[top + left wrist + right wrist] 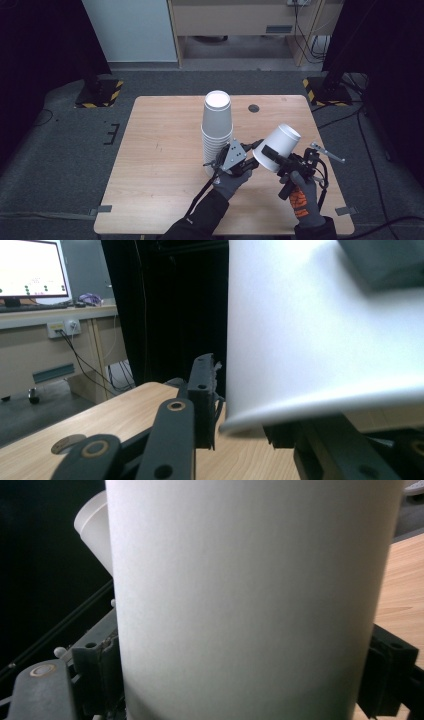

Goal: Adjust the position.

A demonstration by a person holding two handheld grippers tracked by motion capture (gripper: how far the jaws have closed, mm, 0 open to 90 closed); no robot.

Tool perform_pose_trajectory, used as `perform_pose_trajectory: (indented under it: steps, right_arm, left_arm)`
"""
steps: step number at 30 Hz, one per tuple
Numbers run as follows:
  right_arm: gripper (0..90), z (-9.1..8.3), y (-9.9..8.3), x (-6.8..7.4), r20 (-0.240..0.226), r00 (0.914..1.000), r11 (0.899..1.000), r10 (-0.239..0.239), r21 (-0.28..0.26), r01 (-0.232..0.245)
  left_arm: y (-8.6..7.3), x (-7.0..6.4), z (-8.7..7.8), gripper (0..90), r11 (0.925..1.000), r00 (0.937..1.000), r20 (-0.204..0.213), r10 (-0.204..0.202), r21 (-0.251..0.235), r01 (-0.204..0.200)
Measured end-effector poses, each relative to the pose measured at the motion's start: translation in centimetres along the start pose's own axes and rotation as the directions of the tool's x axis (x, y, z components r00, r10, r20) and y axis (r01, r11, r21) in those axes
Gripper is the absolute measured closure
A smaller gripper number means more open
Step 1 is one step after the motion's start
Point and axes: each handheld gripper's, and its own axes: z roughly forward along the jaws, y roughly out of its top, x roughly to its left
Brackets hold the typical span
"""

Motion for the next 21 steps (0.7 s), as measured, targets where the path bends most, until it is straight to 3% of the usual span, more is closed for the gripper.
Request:
perform_pose_trajectory:
  steps: [8,13,21]
  right_arm:
    - [13.5,-0.2,0.1,-0.4,-0.019,0.9993,0.999,0.031,-0.008,-0.031]
    - [12.8,-0.2,0.2,-0.5,0.013,0.9999,1.0,-0.006,-0.02,0.006]
    - [10.1,-0.2,0.2,-0.7,0.048,0.9984,0.999,-0.028,-0.03,0.03]
  left_arm:
    - [0.0,-0.1,-0.2,78.6,0.9999,0.9998,0.007,-0.016,0.0,0.016]
    - [-0.2,0.2,-0.7,82.1,0.9993,0.9995,0.009,-0.031,0.022,0.031]
    - [-0.5,0.2,-1.7,83.4,0.9977,0.9992,0.014,-0.038,0.056,0.038]
